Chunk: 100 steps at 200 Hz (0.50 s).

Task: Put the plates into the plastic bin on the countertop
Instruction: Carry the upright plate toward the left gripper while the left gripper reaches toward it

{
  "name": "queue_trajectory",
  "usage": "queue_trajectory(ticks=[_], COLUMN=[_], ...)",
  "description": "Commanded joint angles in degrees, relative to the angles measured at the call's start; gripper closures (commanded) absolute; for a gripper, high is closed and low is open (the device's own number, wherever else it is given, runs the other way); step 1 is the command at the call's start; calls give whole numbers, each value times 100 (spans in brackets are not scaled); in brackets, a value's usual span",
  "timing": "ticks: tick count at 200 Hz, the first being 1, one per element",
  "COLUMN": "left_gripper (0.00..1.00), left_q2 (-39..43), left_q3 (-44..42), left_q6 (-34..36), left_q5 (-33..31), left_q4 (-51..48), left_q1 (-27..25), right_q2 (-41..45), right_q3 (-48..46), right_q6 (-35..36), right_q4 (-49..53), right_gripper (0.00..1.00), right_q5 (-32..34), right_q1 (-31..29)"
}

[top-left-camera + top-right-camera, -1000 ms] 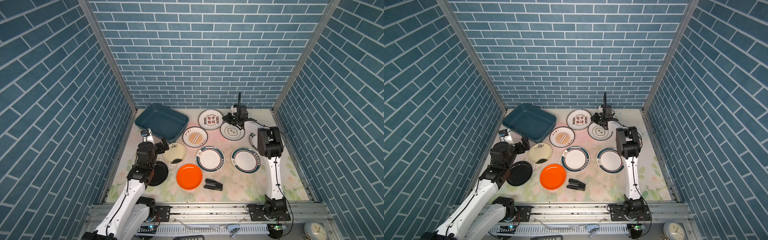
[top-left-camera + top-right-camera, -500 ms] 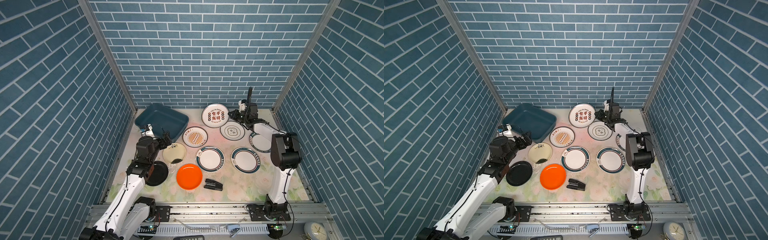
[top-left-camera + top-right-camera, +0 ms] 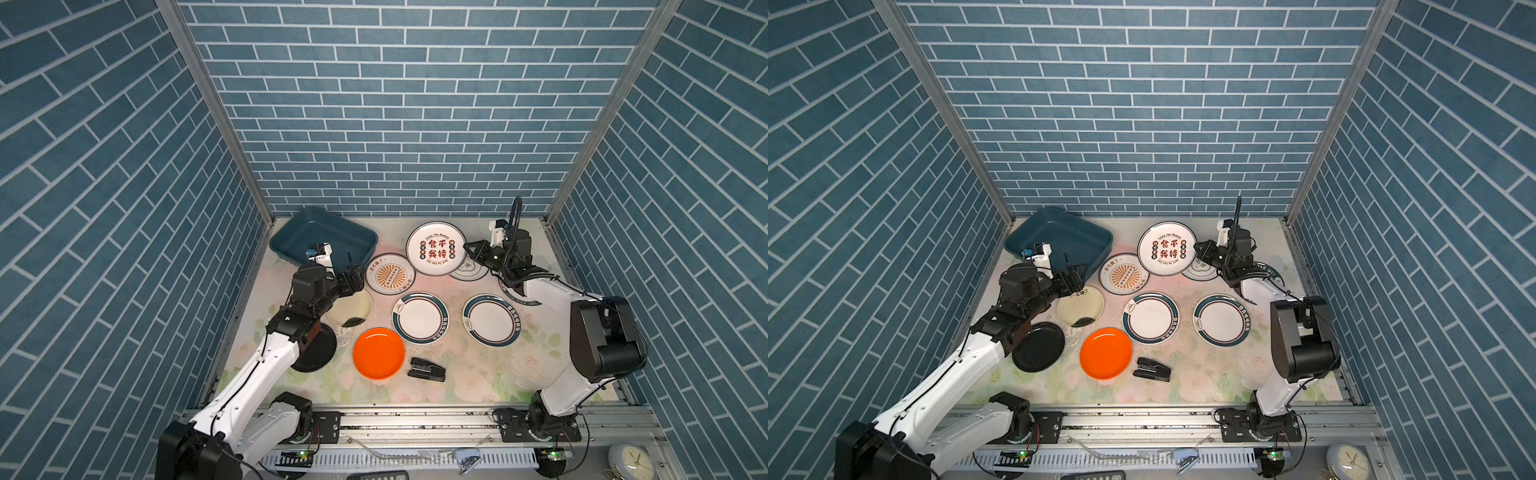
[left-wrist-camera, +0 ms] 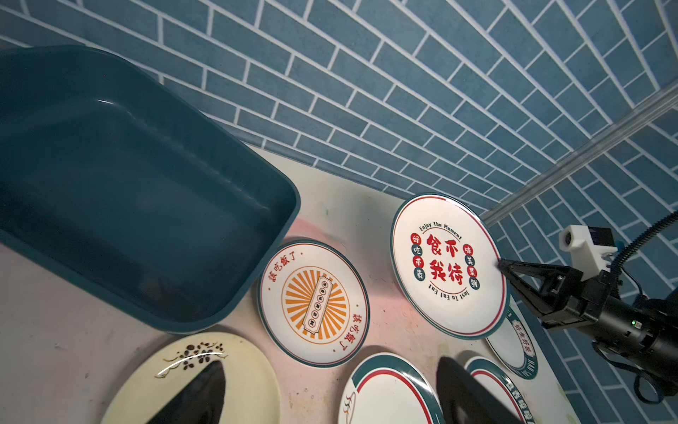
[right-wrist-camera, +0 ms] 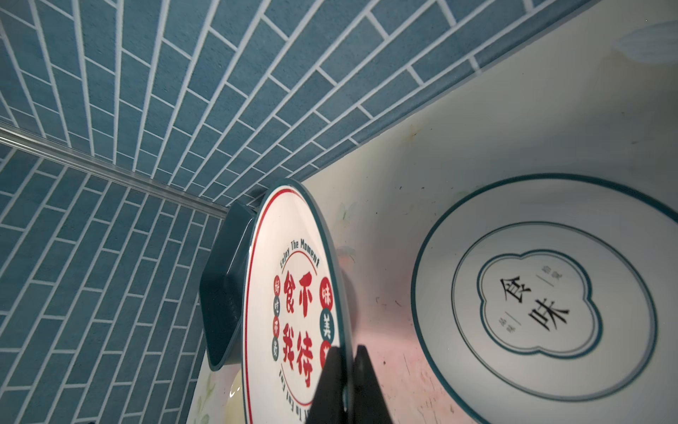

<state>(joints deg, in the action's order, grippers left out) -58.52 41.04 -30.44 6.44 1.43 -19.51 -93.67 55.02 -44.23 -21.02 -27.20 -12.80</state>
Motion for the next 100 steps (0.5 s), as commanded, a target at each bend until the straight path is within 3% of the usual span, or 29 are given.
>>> queue_trajectory(ticks=[1,57,100], left_gripper=[9,17,15], left_q2=[-291,-1299,-1788], left_q3=[149,524,604], left_q6=[-27,-260,-355], left_q5=[259,928,1112], left_q4=[234,739,1200], left_q1=[-91,-258,-551], right_q2=[508,923,574], right_q3=[-418,-1810,-2267], right_q6=[-737,-1421,-2190], right_q4=[-1049,-2636,-3937], right_gripper=[100,100,100], right_q5=[-355,-433,-740], right_q1=[-10,-56,-85])
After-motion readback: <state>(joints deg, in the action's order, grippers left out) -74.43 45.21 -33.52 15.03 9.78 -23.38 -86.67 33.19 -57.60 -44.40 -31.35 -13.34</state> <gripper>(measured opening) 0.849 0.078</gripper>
